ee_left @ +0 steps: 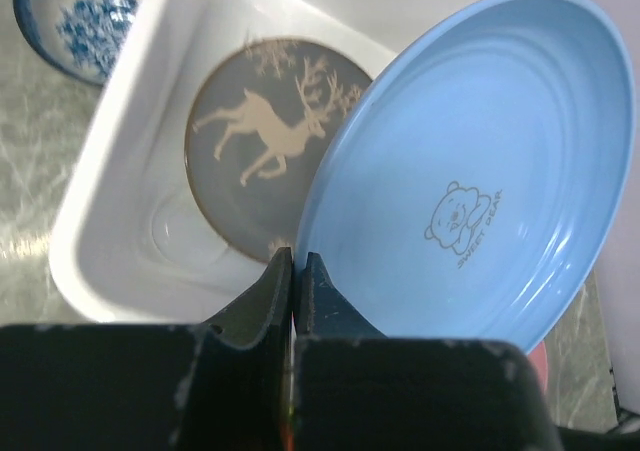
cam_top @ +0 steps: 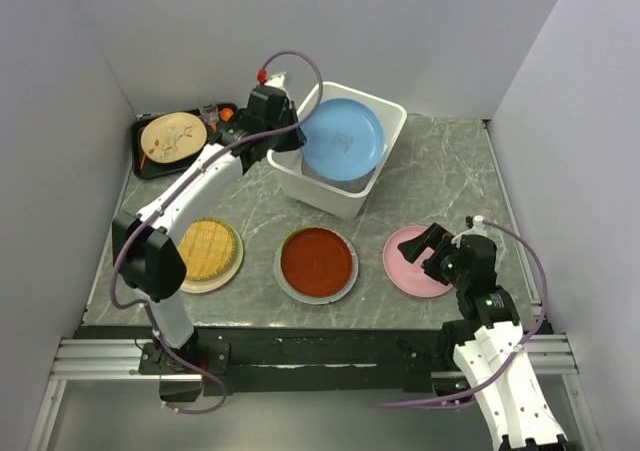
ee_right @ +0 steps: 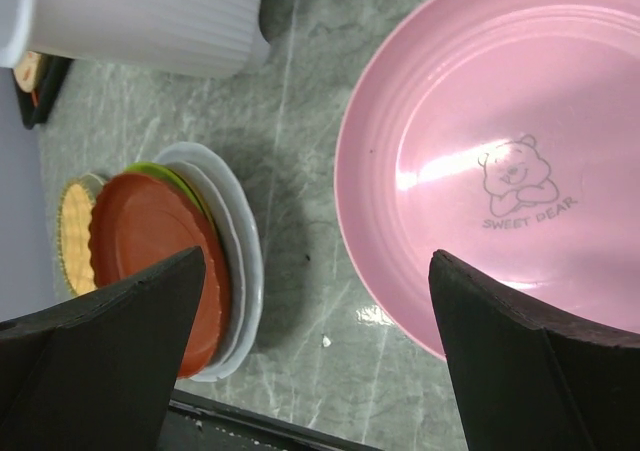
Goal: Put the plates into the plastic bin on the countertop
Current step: Place the plate in the plastic bin.
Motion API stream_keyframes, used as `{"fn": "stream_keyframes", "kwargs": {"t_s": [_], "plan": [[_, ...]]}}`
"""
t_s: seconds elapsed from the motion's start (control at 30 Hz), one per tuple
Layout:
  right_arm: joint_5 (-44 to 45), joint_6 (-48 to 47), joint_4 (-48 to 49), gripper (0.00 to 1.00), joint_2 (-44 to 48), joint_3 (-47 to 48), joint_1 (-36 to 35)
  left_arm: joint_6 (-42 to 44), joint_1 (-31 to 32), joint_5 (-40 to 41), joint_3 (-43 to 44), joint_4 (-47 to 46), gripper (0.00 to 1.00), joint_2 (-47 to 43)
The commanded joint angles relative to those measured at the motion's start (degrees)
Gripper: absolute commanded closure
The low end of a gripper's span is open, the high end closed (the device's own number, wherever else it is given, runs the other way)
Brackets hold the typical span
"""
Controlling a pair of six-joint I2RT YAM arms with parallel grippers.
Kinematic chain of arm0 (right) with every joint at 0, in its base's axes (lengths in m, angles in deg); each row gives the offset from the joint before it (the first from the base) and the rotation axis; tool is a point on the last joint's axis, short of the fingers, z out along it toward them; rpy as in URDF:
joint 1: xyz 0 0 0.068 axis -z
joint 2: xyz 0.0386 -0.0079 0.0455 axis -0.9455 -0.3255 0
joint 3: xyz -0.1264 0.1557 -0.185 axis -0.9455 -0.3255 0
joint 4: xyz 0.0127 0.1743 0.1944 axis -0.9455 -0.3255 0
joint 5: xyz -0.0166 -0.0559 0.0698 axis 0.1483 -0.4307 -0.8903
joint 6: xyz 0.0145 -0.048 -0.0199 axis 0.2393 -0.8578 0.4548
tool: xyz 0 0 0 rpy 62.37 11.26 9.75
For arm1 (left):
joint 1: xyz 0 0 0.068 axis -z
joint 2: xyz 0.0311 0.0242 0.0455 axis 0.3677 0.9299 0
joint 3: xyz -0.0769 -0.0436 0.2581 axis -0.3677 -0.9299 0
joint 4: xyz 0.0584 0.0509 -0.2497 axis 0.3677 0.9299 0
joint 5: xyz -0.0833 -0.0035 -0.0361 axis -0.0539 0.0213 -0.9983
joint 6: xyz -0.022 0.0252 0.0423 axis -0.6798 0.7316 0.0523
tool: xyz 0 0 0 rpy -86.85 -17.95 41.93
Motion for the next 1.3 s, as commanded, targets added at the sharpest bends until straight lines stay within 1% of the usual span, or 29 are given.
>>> {"fn": "stream_keyframes", "kwargs": {"t_s": [0.0, 0.13, 0.33, 0.53, 0.67, 0.83, 1.13, 1.27], "plan": [[0.67, -0.22, 3.29, 0.00, -1.51, -0.20, -0.12, 1.90, -1.98, -2.24, 6.81, 0.05, 0.99, 4.03], [0.93, -0.48, 3.82, 0.00, -2.56, -0.20, -0.12, 2.61, -3.39, -2.15, 13.04, 1.81, 0.99, 10.18], [1.10, -0.66, 4.00, 0.00, -3.36, 0.15, -0.12, 3.05, -4.18, -3.38, 18.50, 2.95, 0.99, 16.43], [0.93, -0.57, 4.08, 0.00, -2.83, -0.46, -0.12, 2.96, -4.18, -4.87, 18.08, 1.55, 0.99, 17.23], [0.93, -0.57, 4.17, 0.00, -2.92, -0.64, -0.12, 3.31, -4.18, -5.66, 19.74, 2.33, 0.99, 18.36], [1.54, -0.31, 3.82, 0.00, -1.87, -0.64, -0.12, 4.45, -4.18, -6.37, 19.30, 2.77, 0.99, 19.59], [1.11, -0.22, 4.70, 0.00, -3.44, -0.29, -0.04, 5.50, -4.18, -7.25, 18.78, 3.74, 0.91, 21.18], [1.19, 0.05, 4.61, 0.00, -3.54, -0.20, -0.12, 6.12, -4.18, -6.81, 18.07, 3.74, 0.84, 20.83]]}}
